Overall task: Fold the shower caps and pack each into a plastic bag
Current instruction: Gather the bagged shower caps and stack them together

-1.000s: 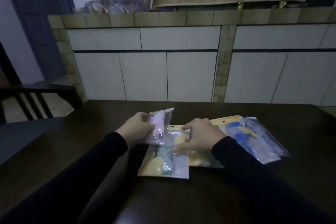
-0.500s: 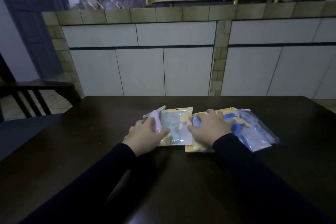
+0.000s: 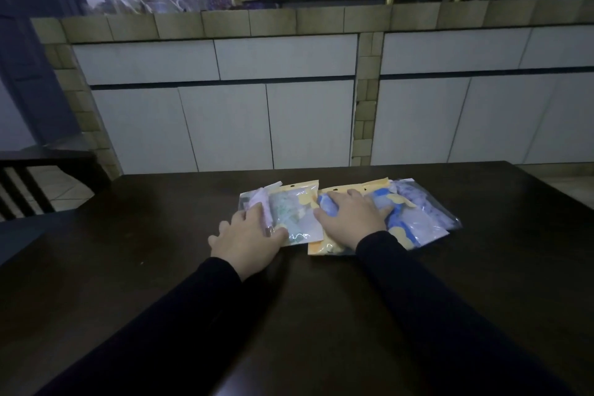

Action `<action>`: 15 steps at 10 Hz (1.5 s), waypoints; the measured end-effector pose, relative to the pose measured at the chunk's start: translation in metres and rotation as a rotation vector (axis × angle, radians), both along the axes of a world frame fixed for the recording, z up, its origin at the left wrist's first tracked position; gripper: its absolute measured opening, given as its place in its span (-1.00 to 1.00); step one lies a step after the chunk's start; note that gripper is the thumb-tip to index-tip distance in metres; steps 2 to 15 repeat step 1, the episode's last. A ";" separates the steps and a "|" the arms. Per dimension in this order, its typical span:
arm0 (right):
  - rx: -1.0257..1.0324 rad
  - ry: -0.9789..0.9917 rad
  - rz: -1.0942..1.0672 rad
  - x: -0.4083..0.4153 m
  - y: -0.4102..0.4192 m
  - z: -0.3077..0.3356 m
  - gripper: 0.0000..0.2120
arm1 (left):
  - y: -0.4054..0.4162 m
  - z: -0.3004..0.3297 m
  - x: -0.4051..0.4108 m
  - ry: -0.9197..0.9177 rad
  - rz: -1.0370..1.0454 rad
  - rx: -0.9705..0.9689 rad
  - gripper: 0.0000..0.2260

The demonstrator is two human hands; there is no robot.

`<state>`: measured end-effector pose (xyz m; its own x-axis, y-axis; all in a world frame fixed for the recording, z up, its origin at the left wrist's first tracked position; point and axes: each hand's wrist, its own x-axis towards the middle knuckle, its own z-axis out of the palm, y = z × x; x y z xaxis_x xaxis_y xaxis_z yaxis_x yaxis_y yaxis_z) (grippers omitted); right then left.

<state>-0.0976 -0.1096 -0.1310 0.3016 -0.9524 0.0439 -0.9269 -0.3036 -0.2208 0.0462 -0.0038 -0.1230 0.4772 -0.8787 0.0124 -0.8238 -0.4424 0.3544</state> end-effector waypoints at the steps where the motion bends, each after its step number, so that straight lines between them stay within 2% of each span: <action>1: -0.027 -0.050 -0.004 -0.003 -0.002 0.005 -0.39 | -0.002 0.003 0.004 0.025 -0.016 0.008 -0.52; 15: -0.027 -0.050 -0.004 -0.003 -0.002 0.005 -0.39 | -0.002 0.003 0.004 0.025 -0.016 0.008 -0.52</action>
